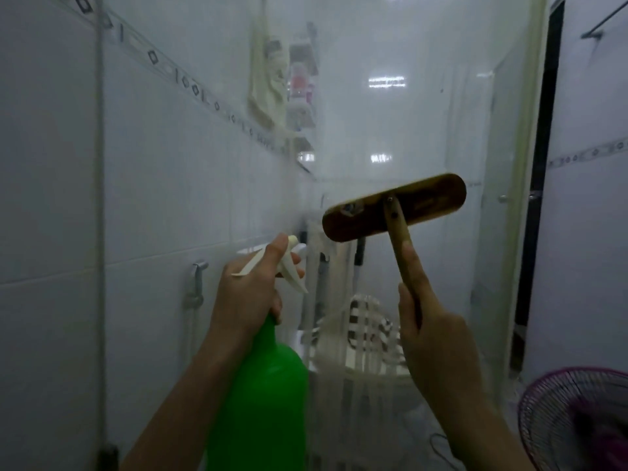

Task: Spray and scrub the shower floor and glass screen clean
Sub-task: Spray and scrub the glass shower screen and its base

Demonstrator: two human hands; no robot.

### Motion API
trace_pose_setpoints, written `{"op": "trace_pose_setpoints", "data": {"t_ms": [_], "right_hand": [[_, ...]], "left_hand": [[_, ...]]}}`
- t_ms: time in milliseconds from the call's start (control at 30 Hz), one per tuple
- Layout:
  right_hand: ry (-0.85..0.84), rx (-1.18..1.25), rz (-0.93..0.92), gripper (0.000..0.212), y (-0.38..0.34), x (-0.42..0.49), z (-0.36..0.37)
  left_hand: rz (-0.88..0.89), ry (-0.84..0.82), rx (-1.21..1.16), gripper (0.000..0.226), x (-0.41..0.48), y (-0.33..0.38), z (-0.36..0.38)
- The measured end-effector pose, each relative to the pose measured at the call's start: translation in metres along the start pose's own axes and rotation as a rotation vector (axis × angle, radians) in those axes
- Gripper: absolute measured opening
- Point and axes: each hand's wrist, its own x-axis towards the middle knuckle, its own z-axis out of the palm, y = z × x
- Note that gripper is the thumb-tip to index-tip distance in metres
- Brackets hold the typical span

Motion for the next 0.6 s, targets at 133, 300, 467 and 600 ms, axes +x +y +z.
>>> {"op": "trace_pose_setpoints", "data": {"t_ms": [133, 300, 467, 600], "right_hand": [[0.027, -0.075, -0.049, 0.055, -0.037, 0.072, -0.015], [0.023, -0.071, -0.024, 0.052, -0.049, 0.078, -0.02], [-0.078, -0.201, 0.029, 0.064, -0.036, -0.021, 0.006], [-0.002, -0.177, -0.026, 0.057, -0.065, 0.07, 0.009]], "left_hand": [[0.017, 0.002, 0.013, 0.036, 0.002, 0.008, -0.011], [0.028, 0.01, -0.016, 0.036, -0.003, 0.005, -0.021], [0.019, 0.011, -0.021, 0.038, -0.006, -0.002, -0.035], [0.019, 0.027, -0.011, 0.042, -0.008, -0.006, -0.042]]}}
